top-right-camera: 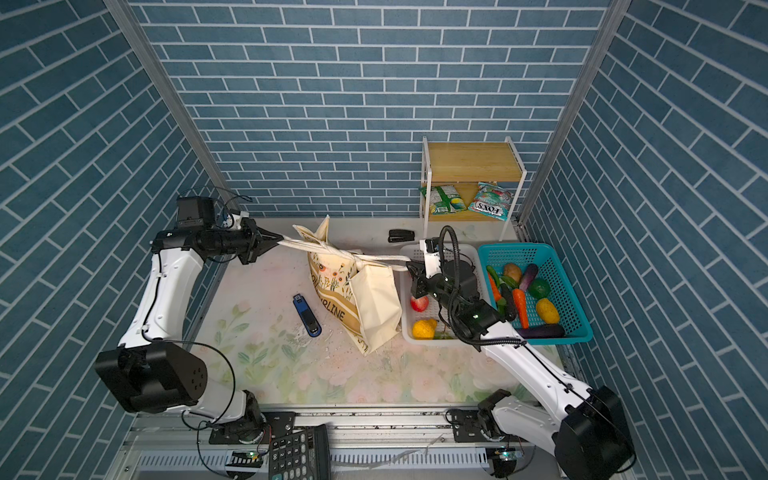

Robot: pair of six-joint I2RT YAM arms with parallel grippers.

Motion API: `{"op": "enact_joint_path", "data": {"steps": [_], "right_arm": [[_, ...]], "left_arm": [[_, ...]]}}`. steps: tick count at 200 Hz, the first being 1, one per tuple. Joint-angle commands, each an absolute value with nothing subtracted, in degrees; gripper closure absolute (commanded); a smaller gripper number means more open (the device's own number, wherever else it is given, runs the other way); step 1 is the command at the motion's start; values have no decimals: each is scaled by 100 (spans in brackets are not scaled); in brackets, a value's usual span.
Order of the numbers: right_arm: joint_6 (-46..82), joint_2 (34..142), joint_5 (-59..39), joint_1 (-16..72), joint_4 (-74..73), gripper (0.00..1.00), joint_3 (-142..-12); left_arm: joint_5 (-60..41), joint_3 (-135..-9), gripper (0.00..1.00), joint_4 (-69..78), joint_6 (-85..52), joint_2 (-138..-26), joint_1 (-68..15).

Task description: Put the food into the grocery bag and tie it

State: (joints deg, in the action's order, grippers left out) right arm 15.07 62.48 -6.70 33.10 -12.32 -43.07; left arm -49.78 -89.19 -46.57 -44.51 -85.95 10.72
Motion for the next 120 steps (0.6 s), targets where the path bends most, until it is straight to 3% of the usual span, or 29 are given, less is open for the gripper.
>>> {"op": "enact_joint_path", "data": {"steps": [1, 36, 76, 120], "right_arm": [[1239, 6165, 215, 2804, -1148, 100, -4131], [1231, 6259, -165, 2799, -1330, 100, -4164], [1226, 6301, -343, 2812, -1336, 95, -4270], [1085, 6328, -475, 2824, -1240, 71, -4492]], "left_arm": [[-3794, -8865, 100, -3587, -4595, -8390, 1457], [-3955, -8733, 96, -3526, -4712, -8267, 1294], [-4100, -8609, 84, -3417, -4851, -8144, 1230], [-4165, -8525, 65, -3284, -5017, -8016, 1217]]}}
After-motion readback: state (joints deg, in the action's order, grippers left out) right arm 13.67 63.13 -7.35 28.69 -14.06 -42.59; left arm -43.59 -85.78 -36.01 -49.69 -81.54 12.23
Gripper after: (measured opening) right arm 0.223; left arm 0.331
